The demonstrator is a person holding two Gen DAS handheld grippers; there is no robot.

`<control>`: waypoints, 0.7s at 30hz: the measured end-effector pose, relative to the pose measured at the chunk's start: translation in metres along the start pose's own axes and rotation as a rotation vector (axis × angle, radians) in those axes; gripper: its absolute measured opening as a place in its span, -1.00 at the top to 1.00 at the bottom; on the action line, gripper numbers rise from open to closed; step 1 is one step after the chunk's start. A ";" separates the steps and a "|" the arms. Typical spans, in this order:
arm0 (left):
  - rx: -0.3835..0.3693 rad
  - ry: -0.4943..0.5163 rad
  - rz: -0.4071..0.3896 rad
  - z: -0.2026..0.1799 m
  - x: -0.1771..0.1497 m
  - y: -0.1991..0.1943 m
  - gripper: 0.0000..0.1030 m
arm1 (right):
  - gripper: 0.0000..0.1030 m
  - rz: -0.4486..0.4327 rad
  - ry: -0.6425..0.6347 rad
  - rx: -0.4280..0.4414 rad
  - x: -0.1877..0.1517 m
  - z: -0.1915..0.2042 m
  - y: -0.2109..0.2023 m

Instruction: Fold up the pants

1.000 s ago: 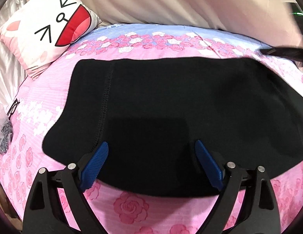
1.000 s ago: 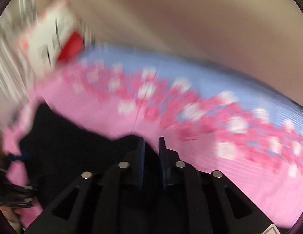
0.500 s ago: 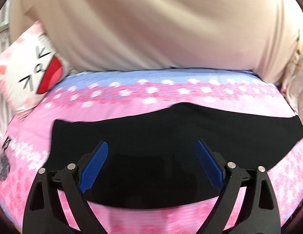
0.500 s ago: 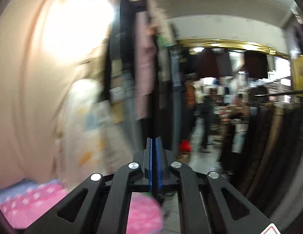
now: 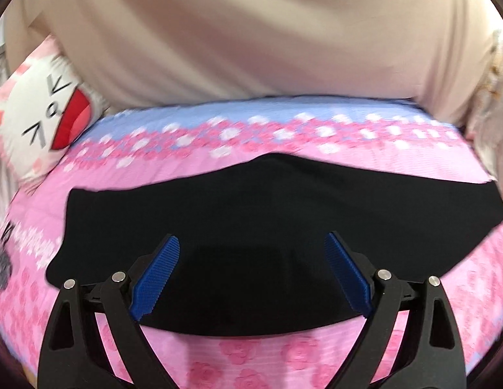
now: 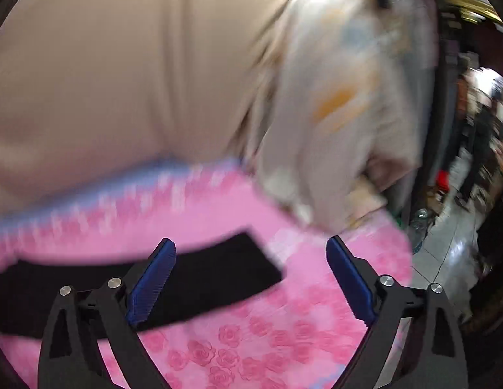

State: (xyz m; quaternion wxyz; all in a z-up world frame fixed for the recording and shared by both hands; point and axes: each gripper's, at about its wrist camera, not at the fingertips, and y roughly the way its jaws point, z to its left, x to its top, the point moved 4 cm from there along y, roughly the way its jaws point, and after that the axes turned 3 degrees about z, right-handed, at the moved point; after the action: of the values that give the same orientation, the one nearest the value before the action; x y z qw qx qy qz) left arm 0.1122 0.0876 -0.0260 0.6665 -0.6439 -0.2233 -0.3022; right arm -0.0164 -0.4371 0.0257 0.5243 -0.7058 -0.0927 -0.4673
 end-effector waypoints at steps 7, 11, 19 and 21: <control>0.231 -0.128 0.084 0.086 -0.018 0.024 -0.73 | -0.55 0.273 -0.044 -0.080 -0.007 -0.022 0.171; 0.290 -0.215 0.127 0.129 -0.032 0.029 -0.73 | 0.66 0.378 -0.006 0.103 -0.026 -0.030 0.187; 0.208 -0.416 0.174 0.181 -0.046 0.037 -0.73 | 0.76 0.263 -0.127 0.348 0.006 0.068 0.096; 0.202 -0.449 0.175 0.188 -0.053 0.038 -0.73 | 0.76 0.251 -0.231 0.429 -0.001 0.128 0.076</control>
State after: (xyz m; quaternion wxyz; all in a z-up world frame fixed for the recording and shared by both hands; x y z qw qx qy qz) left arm 0.1172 0.2799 -0.0763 0.6850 -0.6418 -0.3379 -0.0691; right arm 0.1022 -0.3633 -0.0265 0.7016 -0.6332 -0.1606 -0.2848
